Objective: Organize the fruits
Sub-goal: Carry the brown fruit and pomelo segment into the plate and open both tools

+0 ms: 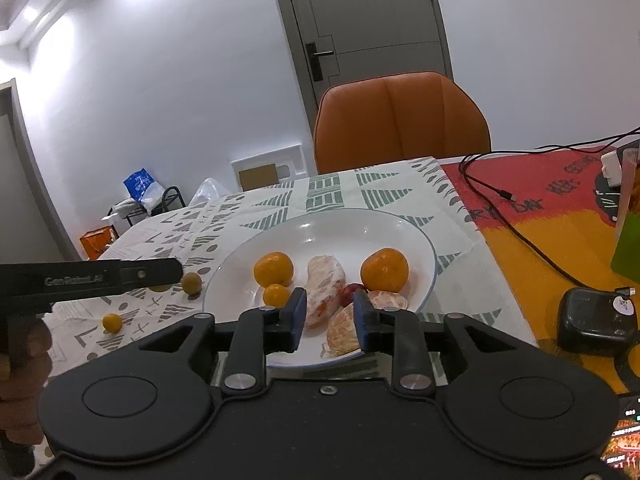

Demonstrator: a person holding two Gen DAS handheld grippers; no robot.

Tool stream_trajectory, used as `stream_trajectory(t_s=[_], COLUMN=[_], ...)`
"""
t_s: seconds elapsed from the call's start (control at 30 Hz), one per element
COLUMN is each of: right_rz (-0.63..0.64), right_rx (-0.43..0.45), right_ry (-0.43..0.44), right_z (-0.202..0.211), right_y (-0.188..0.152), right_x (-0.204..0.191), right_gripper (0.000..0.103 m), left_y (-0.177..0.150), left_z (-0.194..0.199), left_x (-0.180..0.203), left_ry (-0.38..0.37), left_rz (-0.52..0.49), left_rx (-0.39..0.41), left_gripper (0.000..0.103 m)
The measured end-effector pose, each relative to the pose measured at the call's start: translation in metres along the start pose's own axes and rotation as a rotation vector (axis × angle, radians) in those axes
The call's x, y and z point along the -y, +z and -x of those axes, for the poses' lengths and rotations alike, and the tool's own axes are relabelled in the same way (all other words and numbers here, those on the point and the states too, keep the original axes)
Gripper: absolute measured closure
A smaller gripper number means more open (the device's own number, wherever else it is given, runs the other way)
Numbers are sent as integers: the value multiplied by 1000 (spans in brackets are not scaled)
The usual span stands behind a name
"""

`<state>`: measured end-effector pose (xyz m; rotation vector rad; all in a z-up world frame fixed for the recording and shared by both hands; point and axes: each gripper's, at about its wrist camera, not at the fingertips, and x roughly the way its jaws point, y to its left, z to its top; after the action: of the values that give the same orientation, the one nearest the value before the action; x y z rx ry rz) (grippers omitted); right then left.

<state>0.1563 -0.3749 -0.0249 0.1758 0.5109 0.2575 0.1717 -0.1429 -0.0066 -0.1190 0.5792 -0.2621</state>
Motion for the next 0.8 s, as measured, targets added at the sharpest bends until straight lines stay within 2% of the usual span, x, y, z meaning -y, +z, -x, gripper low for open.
stream_trajectory(t_s=[0.27, 0.5, 0.6, 0.67, 0.8], right_rz=[-15, -40, -41, -39, -39], right_rx=[2, 7, 8, 13, 21], right_ry=[-3, 11, 30, 44, 65], right_z=[1, 0, -2, -3, -3], right_y=[-1, -1, -2, -2, -2], right_x=[-1, 2, -2, -5, -12], right_gripper=[72, 67, 59, 49, 44], left_y=[9, 8, 8, 8, 7], left_z=[-14, -13, -10, -8, 0], left_x=[10, 4, -4, -11, -22], left_ry=[-44, -27, -16, -7, 19], left_rz=[-22, -5, 14, 30, 49], left_rx=[-10, -20, -29, -37, -25], left_gripper=[78, 74, 72, 68, 56])
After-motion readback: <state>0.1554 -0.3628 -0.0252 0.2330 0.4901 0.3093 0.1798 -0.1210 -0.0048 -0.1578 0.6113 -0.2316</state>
